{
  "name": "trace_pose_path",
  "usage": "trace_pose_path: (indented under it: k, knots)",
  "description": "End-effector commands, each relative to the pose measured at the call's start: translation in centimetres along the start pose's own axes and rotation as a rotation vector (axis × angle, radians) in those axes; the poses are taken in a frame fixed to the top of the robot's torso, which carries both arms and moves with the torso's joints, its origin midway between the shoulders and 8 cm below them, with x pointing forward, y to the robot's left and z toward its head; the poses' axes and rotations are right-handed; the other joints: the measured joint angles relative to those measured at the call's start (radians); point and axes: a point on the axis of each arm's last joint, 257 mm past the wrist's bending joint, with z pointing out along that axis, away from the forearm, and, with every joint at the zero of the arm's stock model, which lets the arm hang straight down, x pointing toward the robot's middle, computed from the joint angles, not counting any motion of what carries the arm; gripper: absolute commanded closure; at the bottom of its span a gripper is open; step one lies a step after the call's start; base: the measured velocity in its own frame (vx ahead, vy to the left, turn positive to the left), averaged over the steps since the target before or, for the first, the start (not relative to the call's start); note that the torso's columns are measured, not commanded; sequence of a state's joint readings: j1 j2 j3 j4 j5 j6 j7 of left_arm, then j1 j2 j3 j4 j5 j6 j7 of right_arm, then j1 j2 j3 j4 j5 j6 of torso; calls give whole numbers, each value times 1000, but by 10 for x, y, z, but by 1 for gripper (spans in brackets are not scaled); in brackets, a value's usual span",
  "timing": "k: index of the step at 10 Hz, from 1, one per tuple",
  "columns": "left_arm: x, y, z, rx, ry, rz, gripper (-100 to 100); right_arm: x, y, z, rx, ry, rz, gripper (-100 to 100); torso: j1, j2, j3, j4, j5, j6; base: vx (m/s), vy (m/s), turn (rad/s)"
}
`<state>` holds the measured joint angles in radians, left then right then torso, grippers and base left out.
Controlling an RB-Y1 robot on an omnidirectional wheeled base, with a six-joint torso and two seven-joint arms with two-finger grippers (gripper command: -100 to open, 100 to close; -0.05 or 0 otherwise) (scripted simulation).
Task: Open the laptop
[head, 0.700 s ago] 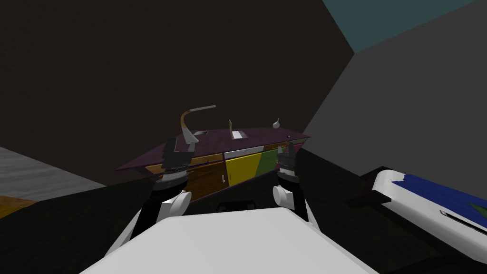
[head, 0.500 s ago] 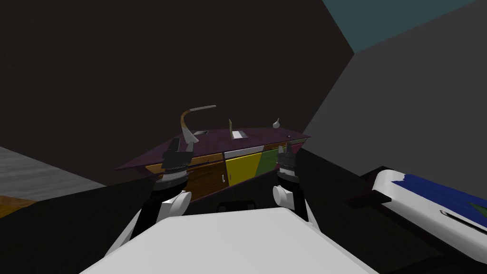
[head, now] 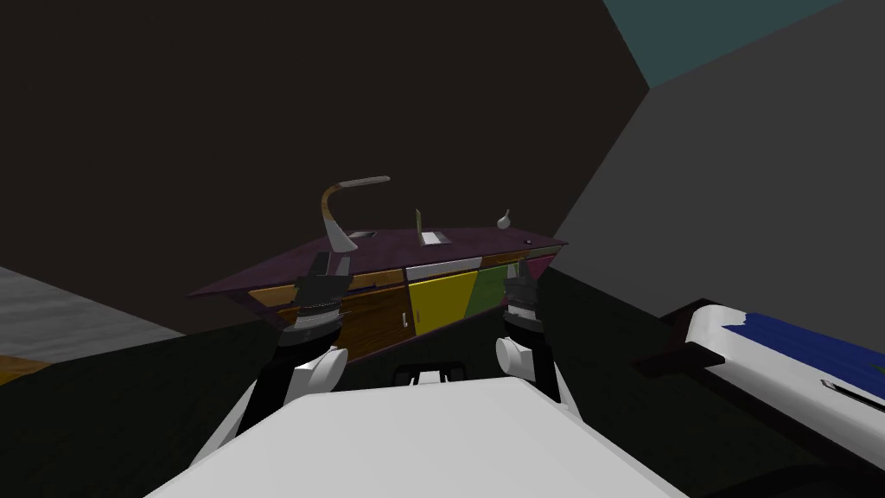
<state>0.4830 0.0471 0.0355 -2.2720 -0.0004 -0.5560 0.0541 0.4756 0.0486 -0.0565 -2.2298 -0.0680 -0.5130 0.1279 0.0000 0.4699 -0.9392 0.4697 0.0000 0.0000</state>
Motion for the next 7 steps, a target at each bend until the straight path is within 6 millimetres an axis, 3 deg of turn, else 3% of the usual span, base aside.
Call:
trace_pose_path:
  k: [1,2,3,4,7]
  knots:
    - [0,0,0,0,0,0,0,0,0,0,0,0,0,0,0,74,-148,74,0,0,0,0,0]
    - [0,0,0,0,0,0,0,0,0,0,0,0,0,0,0,148,-295,148,0,0,0,0,0]
    - [1,6,4,-23,31,17,-100,0,0,0,0,0,0,0,0,221,-443,221,0,0,-1,-17,5]
    - [1,10,6,-37,47,27,-100,0,0,0,0,0,0,0,-1,255,-512,255,0,0,-13,-31,4]
    - [0,19,13,-75,83,55,-100,0,0,0,1,0,0,0,0,268,-537,268,0,0,-12,-29,2]
